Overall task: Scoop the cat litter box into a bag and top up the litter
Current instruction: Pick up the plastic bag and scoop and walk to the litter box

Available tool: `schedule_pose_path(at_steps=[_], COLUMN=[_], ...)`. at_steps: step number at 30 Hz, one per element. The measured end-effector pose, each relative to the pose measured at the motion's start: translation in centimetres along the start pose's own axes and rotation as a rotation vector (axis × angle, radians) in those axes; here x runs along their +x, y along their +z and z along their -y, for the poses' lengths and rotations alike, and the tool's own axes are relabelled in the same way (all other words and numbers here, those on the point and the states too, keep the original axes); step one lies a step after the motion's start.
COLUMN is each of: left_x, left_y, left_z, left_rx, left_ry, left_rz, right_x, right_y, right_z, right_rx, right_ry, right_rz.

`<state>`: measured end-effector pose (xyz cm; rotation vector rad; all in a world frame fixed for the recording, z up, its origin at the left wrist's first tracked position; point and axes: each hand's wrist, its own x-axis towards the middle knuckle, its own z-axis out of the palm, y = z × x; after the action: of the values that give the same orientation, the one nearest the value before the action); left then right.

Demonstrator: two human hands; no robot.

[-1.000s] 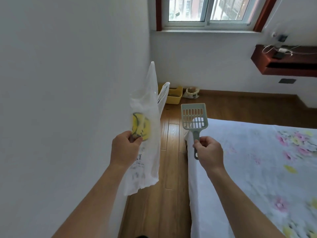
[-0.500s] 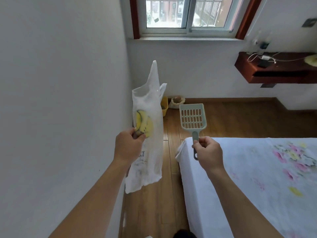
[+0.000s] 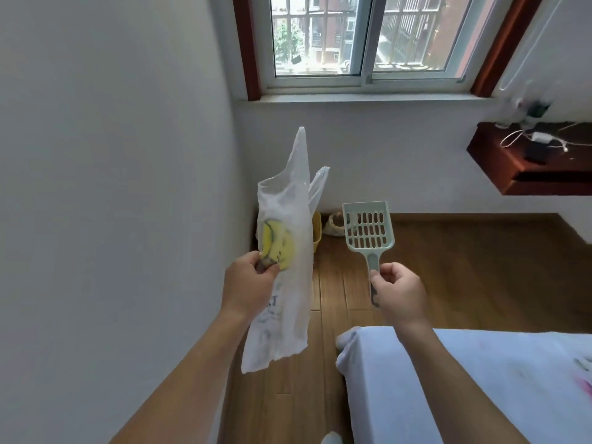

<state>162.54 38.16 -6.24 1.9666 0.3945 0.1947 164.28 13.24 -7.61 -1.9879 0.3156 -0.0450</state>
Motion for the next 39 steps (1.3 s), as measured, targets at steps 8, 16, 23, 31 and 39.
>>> schedule_pose_path(at_steps=[8,16,23,31,39], left_x=[12.5,28.5,40.3,50.1,58.3], left_y=[3.6,7.4,10.3,14.5,20.2], left_z=[-2.1,-1.8,-2.9,-4.3,-4.6], left_rx=[0.009,-0.02,0.016,0.018,0.028], left_ry=[-0.014,-0.006,-0.025,-0.045,-0.135], left_rz=[-0.026,0.024,0.065,0.052,-0.084], right_x=[13.0,26.8,36.5,47.6,61.2], right_y=[2.7,8.8,12.4,14.7,17.5], right_z=[3.7,6.0,8.3,9.9,10.2], right_rx=[0.013,-0.044,-0.066,-0.064,-0.085], right_ry=[0.002,0.027,0.05,0.041,0.009], right_rz=[0.042,-0.021,-0.038,0.017,0.223])
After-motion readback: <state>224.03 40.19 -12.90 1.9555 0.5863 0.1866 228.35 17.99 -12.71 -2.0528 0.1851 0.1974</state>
